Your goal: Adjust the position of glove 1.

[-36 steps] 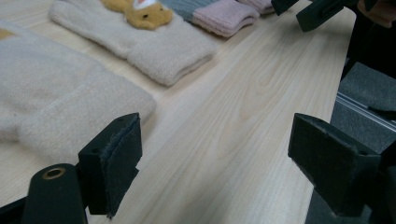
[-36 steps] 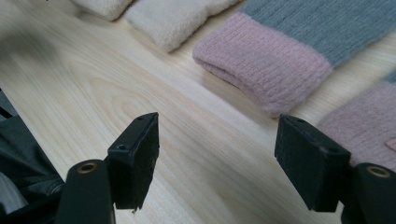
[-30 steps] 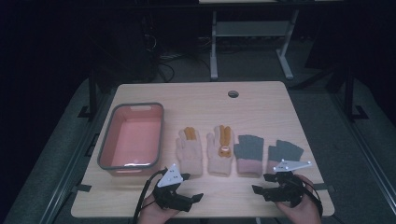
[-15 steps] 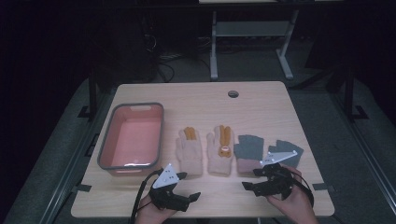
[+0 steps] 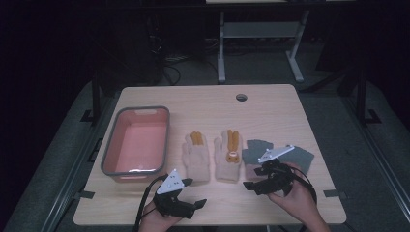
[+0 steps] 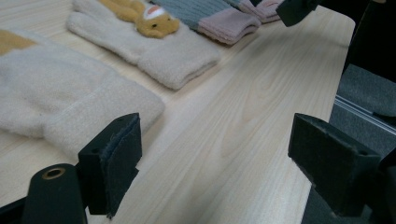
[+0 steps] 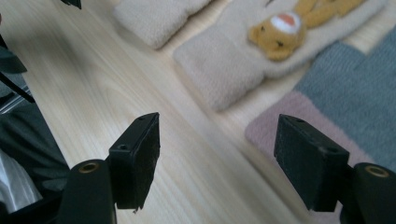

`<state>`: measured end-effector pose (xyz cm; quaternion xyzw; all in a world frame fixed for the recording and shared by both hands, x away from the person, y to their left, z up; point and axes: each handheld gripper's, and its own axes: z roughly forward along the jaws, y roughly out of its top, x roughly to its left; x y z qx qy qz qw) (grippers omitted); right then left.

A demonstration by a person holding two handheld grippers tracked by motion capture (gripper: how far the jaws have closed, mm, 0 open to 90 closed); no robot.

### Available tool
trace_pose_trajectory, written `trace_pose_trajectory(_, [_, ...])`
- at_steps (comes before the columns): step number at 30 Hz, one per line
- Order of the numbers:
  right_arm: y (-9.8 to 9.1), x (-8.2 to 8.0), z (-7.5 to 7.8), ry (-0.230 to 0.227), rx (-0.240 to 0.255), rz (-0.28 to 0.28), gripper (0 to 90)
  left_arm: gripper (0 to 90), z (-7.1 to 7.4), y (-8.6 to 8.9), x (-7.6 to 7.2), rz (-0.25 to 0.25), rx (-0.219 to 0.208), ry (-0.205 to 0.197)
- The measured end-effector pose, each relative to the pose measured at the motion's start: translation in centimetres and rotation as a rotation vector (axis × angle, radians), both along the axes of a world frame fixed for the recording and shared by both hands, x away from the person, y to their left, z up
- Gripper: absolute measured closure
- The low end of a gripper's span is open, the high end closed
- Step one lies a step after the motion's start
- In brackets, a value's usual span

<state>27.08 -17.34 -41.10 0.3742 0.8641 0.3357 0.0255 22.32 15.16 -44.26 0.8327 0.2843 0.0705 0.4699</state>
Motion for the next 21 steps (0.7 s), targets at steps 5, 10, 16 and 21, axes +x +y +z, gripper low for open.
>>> trace_pose_trajectory(5, [1.0,1.2,0.6,0.007,-0.027,0.017,31.2,17.5,0.1,0.0,0.1,-0.011,0.000,-0.007])
trace_pose_trajectory(10, [2.2,3.1,1.9,-0.006,-0.036,0.038,30.4,17.5,0.3,0.2,0.1,-0.007,-0.012,-0.010])
trace_pose_trajectory(16, [3.4,4.7,2.8,-0.018,-0.038,0.055,31.0,17.5,0.6,0.4,0.0,-0.003,-0.018,-0.020])
trace_pose_trajectory(21, [4.4,5.7,2.9,-0.008,-0.070,0.069,31.0,17.5,0.7,0.5,0.0,0.000,-0.022,-0.020])
